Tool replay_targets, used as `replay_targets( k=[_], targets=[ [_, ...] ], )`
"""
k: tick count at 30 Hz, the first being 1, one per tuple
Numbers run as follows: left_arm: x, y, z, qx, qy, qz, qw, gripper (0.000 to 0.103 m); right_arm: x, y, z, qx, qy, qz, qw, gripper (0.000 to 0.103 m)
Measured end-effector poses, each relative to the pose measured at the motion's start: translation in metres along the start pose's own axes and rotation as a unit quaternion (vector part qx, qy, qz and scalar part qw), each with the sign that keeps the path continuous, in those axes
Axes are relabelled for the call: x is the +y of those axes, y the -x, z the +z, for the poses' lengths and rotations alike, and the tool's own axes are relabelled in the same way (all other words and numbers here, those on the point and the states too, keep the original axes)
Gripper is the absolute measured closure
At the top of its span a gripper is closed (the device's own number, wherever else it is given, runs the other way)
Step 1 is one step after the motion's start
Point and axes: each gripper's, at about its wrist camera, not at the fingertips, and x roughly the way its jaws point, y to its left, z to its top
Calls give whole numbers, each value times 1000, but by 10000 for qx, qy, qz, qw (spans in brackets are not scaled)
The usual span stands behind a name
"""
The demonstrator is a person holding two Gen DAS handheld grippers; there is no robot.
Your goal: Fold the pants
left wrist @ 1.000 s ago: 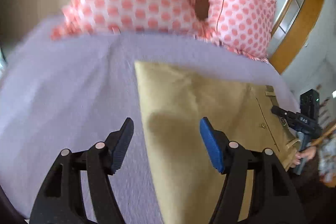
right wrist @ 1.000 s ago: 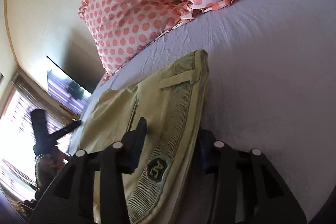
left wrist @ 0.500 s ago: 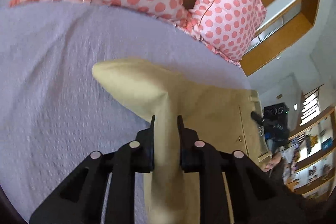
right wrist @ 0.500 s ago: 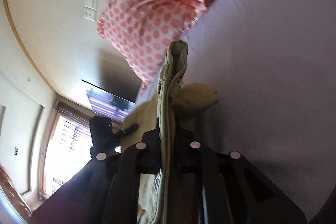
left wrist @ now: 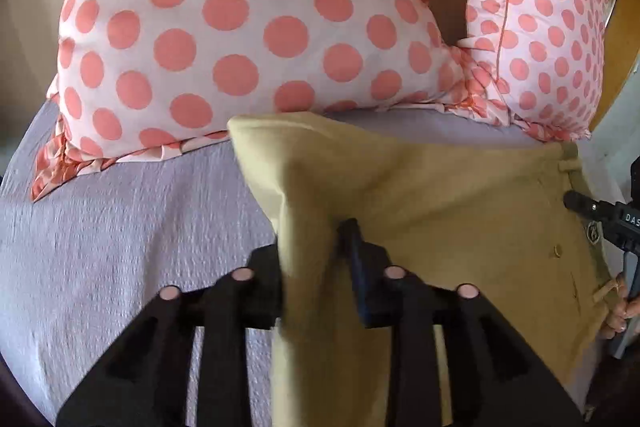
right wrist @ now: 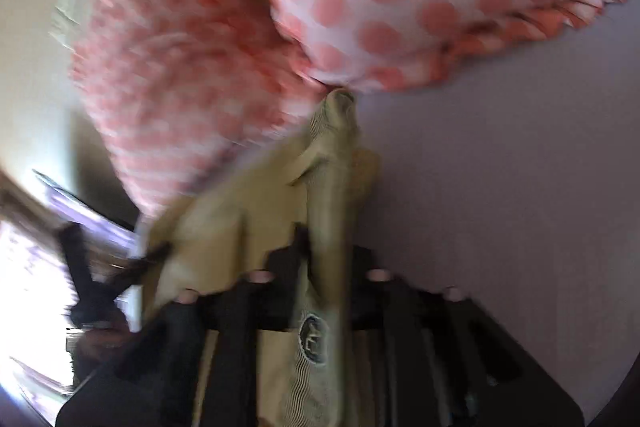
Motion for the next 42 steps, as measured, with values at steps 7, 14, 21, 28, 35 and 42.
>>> replay_targets(
  k=[7,14,21,28,35,42],
  targets=[
    [-1,80,-27,-746,103,-676,9949,37,23,64,-28,-521,526,675,9950,23],
    [-35,23,-46,284,242,-949,9948,28,31,13,-43,286,365,254,9986,8],
    [-49,100,-99,-332,167,-90,9993,2,76,71,-119,-258,1364,-923,9860,1],
    [-53,123,-186,-233,211,376,9988,2,81,67,-207,-413,1802,-1594,9698,1],
    [-61,114,-201,-268,-27,708,9971,2,86,51,-227,-568,2016,-2257,9514,1],
    [-61,117,-210,-523,-9,721,9960,2,86,50,-231,-770,1989,-2281,9500,1]
  ],
)
